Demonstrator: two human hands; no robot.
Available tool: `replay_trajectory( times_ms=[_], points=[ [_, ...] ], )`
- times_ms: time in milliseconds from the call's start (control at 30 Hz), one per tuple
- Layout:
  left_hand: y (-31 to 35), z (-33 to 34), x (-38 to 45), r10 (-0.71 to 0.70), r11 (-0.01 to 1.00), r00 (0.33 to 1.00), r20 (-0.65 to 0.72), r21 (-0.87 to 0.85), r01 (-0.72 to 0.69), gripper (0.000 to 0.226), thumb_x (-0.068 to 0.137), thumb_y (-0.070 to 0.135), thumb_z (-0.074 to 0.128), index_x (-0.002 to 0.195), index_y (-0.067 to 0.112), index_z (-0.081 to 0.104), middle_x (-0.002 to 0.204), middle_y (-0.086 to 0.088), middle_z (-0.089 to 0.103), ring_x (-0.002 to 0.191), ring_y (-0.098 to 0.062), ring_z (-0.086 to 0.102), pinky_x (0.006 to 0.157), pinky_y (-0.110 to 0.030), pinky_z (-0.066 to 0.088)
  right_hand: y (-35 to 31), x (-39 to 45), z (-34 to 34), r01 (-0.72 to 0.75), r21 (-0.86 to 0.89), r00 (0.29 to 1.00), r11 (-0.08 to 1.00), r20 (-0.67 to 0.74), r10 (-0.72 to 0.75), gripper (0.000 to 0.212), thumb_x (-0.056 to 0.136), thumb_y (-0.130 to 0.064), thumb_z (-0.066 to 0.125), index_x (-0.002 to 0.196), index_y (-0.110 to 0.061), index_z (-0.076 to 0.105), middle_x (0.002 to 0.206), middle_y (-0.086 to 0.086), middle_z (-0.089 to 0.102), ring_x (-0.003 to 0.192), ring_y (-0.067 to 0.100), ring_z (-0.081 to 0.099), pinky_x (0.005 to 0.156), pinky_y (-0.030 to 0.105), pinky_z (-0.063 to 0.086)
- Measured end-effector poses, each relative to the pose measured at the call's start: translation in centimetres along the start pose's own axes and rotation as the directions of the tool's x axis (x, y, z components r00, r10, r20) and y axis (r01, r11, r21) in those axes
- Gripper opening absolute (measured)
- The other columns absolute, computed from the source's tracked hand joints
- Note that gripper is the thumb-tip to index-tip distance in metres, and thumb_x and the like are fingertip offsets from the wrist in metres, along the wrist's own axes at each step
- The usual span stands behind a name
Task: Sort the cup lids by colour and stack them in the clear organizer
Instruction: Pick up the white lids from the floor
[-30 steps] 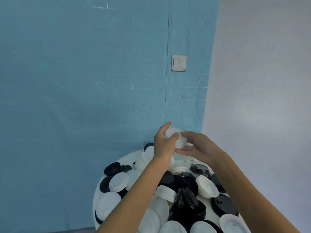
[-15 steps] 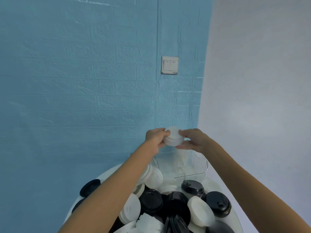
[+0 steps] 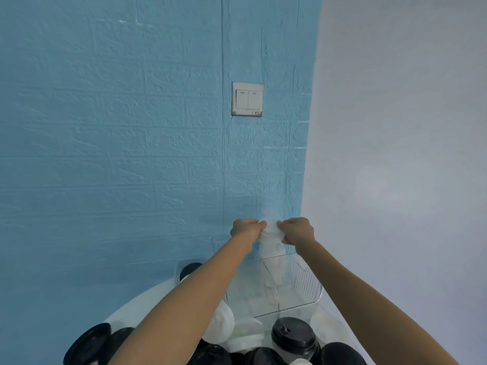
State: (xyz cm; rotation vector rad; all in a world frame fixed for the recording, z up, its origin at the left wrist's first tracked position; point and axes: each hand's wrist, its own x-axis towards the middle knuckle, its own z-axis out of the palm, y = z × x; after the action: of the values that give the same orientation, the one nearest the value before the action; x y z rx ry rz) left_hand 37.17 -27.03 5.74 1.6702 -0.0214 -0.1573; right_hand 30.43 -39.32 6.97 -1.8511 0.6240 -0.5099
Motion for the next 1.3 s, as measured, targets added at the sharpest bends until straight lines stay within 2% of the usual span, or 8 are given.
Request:
replay_trajectory(
  times_ms=[133, 233, 333, 600, 867, 1067, 1200, 1300],
  points=[
    [-2.1, 1.3, 1.4, -0.012, 0.992, 1.000, -0.006, 0.124, 0.013, 0.027, 0.081, 0.028, 0.084, 0.102, 0.012, 0.079, 0.112, -0.010, 0.076, 0.107, -0.026, 0.071, 0.095, -0.037, 0.058, 1.4, 1.4, 0.8, -0.002, -0.225, 1.000, 0.974, -0.006, 0.001, 0.022, 0.091, -0.027, 0.067, 0.093, -0.006, 0.074, 0.091, 0.011, 0.076, 0.080, 0.028, 0.075, 0.085, 0.035, 0.060],
    [-2.1, 1.6, 0.8, 0.049, 0.954, 0.999, 0.001, 0.295, -0.047, 0.018, 0.086, 0.033, 0.076, 0.094, 0.017, 0.078, 0.102, -0.005, 0.075, 0.104, -0.026, 0.070, 0.089, -0.027, 0.054, 2.1, 2.2, 1.4, 0.024, -0.385, 1.000, 0.923, -0.010, -0.030, 0.020, 0.089, -0.024, 0.060, 0.094, -0.006, 0.067, 0.097, 0.012, 0.072, 0.095, 0.031, 0.070, 0.075, 0.029, 0.050],
    [-2.3, 2.2, 1.2, 0.081, 0.903, 0.997, -0.002, 0.424, -0.072, 0.032, 0.089, 0.036, 0.072, 0.110, 0.012, 0.074, 0.117, -0.007, 0.072, 0.109, -0.029, 0.068, 0.086, -0.028, 0.050, 2.3, 2.5, 1.9, 0.051, -0.483, 0.999, 0.874, 0.009, -0.053, 0.018, 0.094, -0.022, 0.056, 0.103, -0.007, 0.061, 0.111, 0.013, 0.067, 0.107, 0.033, 0.063, 0.075, 0.029, 0.041],
    [-2.7, 3.0, 1.5, 0.271, 0.593, 0.957, 0.101, 0.766, -0.249, 0.041, 0.104, 0.039, 0.053, 0.128, 0.006, 0.059, 0.133, -0.017, 0.061, 0.128, -0.035, 0.053, 0.097, -0.040, 0.048, 3.4, 3.4, 2.7, 0.155, -0.616, 0.988, 0.773, 0.085, -0.130, 0.008, 0.095, -0.017, 0.054, 0.093, -0.011, 0.052, 0.113, 0.015, 0.064, 0.110, 0.035, 0.062, 0.076, 0.029, 0.039],
    [-4.2, 1.9, 1.6, 0.359, 0.513, 0.909, 0.210, 0.770, -0.381, 0.029, 0.106, 0.041, 0.044, 0.124, 0.026, 0.062, 0.119, -0.012, 0.068, 0.124, -0.031, 0.050, 0.091, -0.037, 0.045, 4.0, 3.1, 3.1, 0.218, -0.685, 0.976, 0.695, 0.161, -0.147, 0.029, 0.103, -0.029, 0.050, 0.115, -0.005, 0.062, 0.121, 0.016, 0.063, 0.114, 0.036, 0.061, 0.078, 0.031, 0.040],
    [-2.1, 0.0, -0.3, 0.385, 0.538, 0.885, 0.262, 0.715, -0.446, 0.039, 0.106, 0.040, 0.040, 0.137, 0.024, 0.059, 0.137, -0.011, 0.061, 0.131, -0.034, 0.050, 0.102, -0.042, 0.047, 2.7, 1.4, 1.8, 0.275, -0.672, 0.961, 0.688, 0.183, -0.205, 0.036, 0.104, -0.032, 0.044, 0.127, -0.008, 0.058, 0.131, 0.018, 0.061, 0.121, 0.039, 0.057, 0.092, 0.039, 0.045],
    [-0.3, -3.9, -2.8, 0.439, 0.575, 0.862, 0.253, 0.658, -0.487, 0.035, 0.105, 0.041, 0.043, 0.127, 0.025, 0.065, 0.127, -0.009, 0.066, 0.120, -0.031, 0.058, 0.095, -0.039, 0.048, 0.9, -2.2, 0.3, 0.379, -0.578, 0.921, 0.723, 0.161, -0.355, 0.036, 0.103, -0.033, 0.049, 0.130, -0.014, 0.064, 0.132, 0.008, 0.067, 0.122, 0.031, 0.060, 0.100, 0.037, 0.044],
    [0.7, -8.2, -6.2, 0.469, 0.601, 0.846, 0.253, 0.611, -0.515, 0.032, 0.104, 0.042, 0.046, 0.121, 0.027, 0.069, 0.121, -0.002, 0.071, 0.112, -0.024, 0.063, 0.095, -0.038, 0.051, 0.0, -7.4, 0.2, 0.506, -0.415, 0.862, 0.756, 0.201, -0.466, 0.027, 0.101, -0.033, 0.055, 0.118, -0.021, 0.072, 0.119, -0.006, 0.073, 0.105, 0.018, 0.069, 0.093, 0.030, 0.046]
  ],
)
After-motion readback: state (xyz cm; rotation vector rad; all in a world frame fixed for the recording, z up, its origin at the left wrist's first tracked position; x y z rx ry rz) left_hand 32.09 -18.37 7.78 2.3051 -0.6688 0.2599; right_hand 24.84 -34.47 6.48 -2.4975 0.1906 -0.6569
